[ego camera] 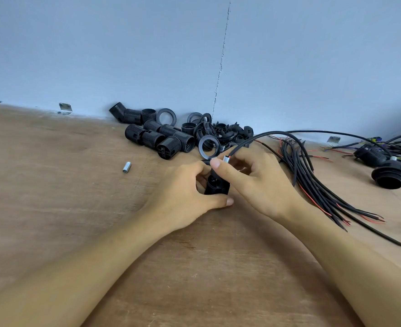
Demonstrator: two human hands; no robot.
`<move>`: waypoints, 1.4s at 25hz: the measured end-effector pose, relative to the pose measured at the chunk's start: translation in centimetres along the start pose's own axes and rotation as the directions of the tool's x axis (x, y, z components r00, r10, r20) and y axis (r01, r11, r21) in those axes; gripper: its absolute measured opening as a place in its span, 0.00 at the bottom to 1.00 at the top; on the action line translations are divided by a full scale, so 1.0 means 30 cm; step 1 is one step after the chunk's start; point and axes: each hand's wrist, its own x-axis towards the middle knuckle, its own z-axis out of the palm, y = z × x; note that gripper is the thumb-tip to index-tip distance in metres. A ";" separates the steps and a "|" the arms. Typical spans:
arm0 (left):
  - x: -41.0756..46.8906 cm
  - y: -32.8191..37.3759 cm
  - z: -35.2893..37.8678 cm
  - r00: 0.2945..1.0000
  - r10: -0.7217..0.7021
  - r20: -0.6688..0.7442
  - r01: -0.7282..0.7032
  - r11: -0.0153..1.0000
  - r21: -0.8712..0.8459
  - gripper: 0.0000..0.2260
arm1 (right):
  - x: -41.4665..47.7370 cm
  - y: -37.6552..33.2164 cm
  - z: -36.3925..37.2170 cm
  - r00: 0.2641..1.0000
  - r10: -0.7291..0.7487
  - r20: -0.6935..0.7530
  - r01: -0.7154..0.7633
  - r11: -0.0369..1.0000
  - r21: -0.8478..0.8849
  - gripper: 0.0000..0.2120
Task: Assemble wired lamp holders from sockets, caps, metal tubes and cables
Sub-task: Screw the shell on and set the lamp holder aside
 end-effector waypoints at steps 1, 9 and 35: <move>0.000 0.001 -0.001 1.000 0.001 0.000 -0.001 1.000 0.000 0.18 | 0.000 -0.001 0.001 1.000 -0.005 -0.009 0.005 1.000 -0.008 0.13; -0.001 0.000 -0.002 1.000 0.015 0.008 -0.015 1.000 -0.003 0.18 | 0.002 0.004 0.005 0.998 0.014 -0.066 -0.015 1.000 -0.017 0.14; -0.005 -0.002 -0.017 0.997 0.083 -0.010 -0.083 0.997 -0.010 0.16 | -0.021 0.016 0.030 0.993 0.055 -0.109 -0.065 0.994 -0.085 0.14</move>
